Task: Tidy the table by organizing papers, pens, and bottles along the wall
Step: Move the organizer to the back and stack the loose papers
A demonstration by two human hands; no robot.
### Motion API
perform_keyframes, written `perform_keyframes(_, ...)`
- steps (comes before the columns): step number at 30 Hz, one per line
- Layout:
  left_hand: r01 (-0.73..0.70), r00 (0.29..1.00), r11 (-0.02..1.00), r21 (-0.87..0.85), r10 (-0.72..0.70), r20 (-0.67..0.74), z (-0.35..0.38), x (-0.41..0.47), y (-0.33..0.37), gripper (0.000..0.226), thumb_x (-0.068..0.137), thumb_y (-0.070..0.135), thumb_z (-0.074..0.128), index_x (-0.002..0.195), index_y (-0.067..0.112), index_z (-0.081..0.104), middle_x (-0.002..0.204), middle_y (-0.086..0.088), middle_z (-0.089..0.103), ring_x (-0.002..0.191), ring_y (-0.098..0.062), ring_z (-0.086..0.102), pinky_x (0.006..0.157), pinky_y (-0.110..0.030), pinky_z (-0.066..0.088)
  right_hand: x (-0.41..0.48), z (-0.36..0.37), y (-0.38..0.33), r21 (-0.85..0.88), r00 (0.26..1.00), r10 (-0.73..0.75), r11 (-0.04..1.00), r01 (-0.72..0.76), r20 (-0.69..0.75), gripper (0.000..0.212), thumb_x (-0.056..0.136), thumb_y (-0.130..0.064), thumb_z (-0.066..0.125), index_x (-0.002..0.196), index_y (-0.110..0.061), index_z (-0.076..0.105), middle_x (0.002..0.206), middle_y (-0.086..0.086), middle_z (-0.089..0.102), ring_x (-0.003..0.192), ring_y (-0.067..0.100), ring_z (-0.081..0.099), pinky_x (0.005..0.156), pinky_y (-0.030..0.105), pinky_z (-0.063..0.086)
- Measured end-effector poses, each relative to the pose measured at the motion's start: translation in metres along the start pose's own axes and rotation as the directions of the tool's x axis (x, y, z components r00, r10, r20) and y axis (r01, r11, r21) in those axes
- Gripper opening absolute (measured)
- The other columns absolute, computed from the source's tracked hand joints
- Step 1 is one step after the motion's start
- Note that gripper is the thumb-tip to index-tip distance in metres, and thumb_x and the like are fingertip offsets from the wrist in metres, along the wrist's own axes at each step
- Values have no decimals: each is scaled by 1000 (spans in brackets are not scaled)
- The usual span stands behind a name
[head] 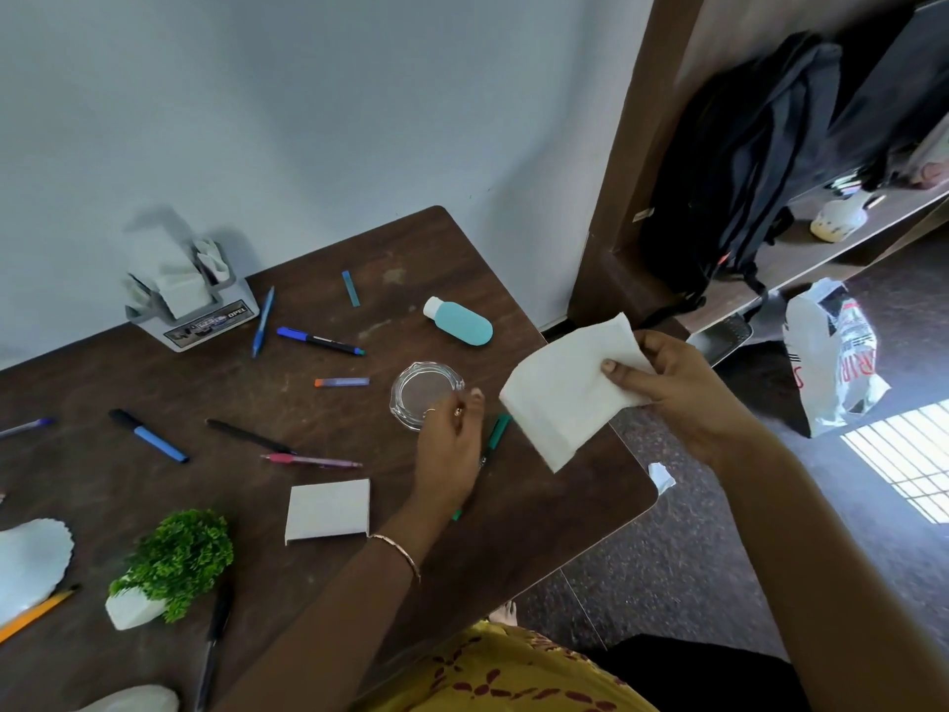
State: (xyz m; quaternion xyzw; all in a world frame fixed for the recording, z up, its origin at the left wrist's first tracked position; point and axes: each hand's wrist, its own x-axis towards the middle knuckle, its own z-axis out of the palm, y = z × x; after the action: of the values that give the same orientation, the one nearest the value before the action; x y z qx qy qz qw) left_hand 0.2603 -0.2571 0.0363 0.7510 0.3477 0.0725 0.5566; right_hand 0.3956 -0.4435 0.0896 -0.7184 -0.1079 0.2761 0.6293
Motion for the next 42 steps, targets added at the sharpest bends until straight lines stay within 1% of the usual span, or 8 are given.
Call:
perform_keyframes(3, 381, 905, 773, -507, -199, 376, -17, 0, 34, 47, 88, 61, 41, 109, 24, 60, 118, -4, 67, 109, -22, 62, 96, -38, 47, 2, 14, -12, 44, 996, 36, 998, -40, 87, 24, 85, -12, 67, 109, -15, 64, 109, 3, 72, 99, 18, 69, 84, 34, 56)
perform_keyframes(10, 430, 850, 660, -616, -65, 523, -56, -2, 47, 66, 74, 32, 73, 132, 14, 48, 127, -10, 60, 122, -26, 54, 108, -44, 41, 16, 58, -36, -44, 967, 90, 996, -82, 238, 31, 84, -23, 68, 114, -18, 61, 107, -3, 70, 97, 15, 68, 74, 23, 57)
perform_keyframes(15, 304, 901, 754, -582, -30, 432, -92, -5, 39, 42, 77, 20, 71, 118, 13, 62, 121, -9, 65, 115, -24, 59, 97, -39, 50, 27, 97, -46, -20, 942, 105, 994, -104, 320, 22, 85, -19, 69, 106, -22, 63, 96, -9, 73, 92, 12, 69, 73, 23, 57)
perform_keyframes(20, 159, 967, 777, -609, 2, 255, -131, -12, 38, 31, 74, 22, 72, 104, 12, 70, 99, -4, 72, 92, -16, 65, 79, -28, 53, 28, 145, -47, -110, 934, 14, 994, 27, 358, 65, 78, -18, 77, 134, -23, 45, 131, -9, 53, 120, 8, 51, 96, 27, 47)
perform_keyframes(23, 90, 991, 804, -587, -15, 131, -161, -15, 36, 23, 76, 23, 75, 96, 11, 71, 97, -8, 70, 89, -17, 62, 76, -28, 50, 19, 181, -53, -28, 888, -79, 994, 103, 453, 51, 86, -25, 66, 134, -30, 49, 135, -20, 51, 126, -3, 46, 101, 21, 42)
perform_keyframes(30, 44, 998, 848, -528, -61, -14, -220, -22, 30, 11, 82, 25, 70, 91, 18, 70, 89, -2, 71, 81, -15, 65, 66, -28, 53, 4, 257, -57, 203, 660, 265, 815, -543, 703, 58, 93, -56, 35, 111, -14, 72, 113, 15, 70, 99, 31, 69, 80, 47, 58)
perform_keyframes(37, 29, 991, 843, -537, -93, -93, -273, -24, 5, 40, 75, -3, 73, 112, 9, 65, 103, -10, 72, 96, -19, 69, 81, -34, 57, 6, 312, -40, 210, 593, 304, 738, -642, 746, 68, 76, -62, 53, 109, -6, 71, 115, 19, 67, 96, 33, 67, 78, 43, 57)
perform_keyframes(42, -10, 952, 811, -586, -172, -255, -289, -20, -14, 35, 74, -4, 74, 105, 7, 64, 91, -4, 71, 88, -14, 67, 70, -27, 57, 11, 338, -37, 191, 521, 320, 681, -707, 791, 88, 61, -43, 86, 134, -6, 54, 135, 20, 55, 126, 37, 50, 113, 53, 30)
